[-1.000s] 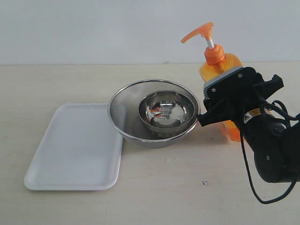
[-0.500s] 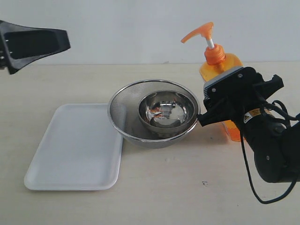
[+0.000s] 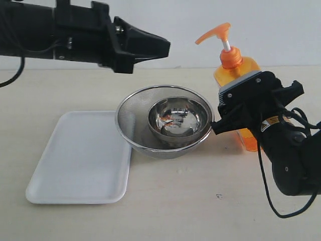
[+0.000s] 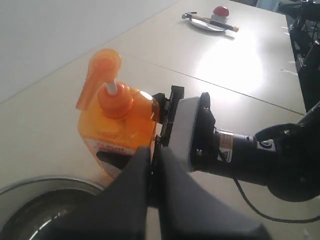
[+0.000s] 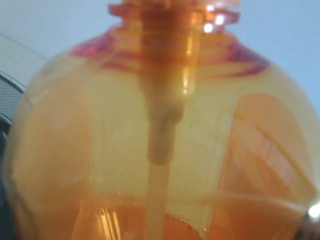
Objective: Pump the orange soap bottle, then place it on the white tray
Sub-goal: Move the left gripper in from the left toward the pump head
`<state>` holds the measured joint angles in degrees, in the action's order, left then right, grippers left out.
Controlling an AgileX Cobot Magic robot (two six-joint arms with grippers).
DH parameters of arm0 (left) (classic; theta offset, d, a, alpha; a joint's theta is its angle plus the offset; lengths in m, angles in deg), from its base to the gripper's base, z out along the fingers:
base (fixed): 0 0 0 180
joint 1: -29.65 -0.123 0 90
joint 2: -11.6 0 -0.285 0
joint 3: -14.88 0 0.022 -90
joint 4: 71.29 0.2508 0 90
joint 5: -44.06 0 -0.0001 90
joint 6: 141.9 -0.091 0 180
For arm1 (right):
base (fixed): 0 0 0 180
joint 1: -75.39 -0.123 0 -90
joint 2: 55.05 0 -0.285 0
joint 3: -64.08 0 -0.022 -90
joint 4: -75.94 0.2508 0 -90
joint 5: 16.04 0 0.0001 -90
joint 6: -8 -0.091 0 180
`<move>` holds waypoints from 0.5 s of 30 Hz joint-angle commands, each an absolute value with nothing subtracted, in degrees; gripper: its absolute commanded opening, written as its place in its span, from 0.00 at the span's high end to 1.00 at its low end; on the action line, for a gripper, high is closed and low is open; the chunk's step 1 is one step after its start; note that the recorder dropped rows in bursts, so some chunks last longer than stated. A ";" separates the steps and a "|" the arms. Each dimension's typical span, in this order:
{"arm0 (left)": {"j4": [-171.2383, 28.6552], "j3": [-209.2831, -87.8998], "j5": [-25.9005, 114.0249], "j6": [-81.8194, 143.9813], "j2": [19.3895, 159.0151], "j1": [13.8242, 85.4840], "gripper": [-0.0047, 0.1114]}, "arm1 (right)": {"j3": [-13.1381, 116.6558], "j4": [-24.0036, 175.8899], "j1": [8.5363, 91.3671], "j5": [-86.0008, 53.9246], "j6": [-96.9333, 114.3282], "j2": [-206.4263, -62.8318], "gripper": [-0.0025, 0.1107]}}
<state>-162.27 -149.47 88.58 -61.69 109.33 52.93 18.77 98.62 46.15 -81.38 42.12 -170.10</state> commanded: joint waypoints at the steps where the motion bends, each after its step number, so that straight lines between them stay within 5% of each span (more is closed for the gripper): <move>1: -161.58 -155.24 88.34 -62.19 114.57 55.58 0.92 | 18.86 98.08 46.13 -85.24 42.61 -168.72 0.98; 15: -161.88 -164.73 81.20 -62.04 124.54 58.38 0.92 | 18.86 97.34 46.13 -85.25 42.61 -168.72 0.98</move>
<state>-161.67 -163.36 82.67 -61.81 123.90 58.07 18.77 98.49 46.15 -81.38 42.03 -170.10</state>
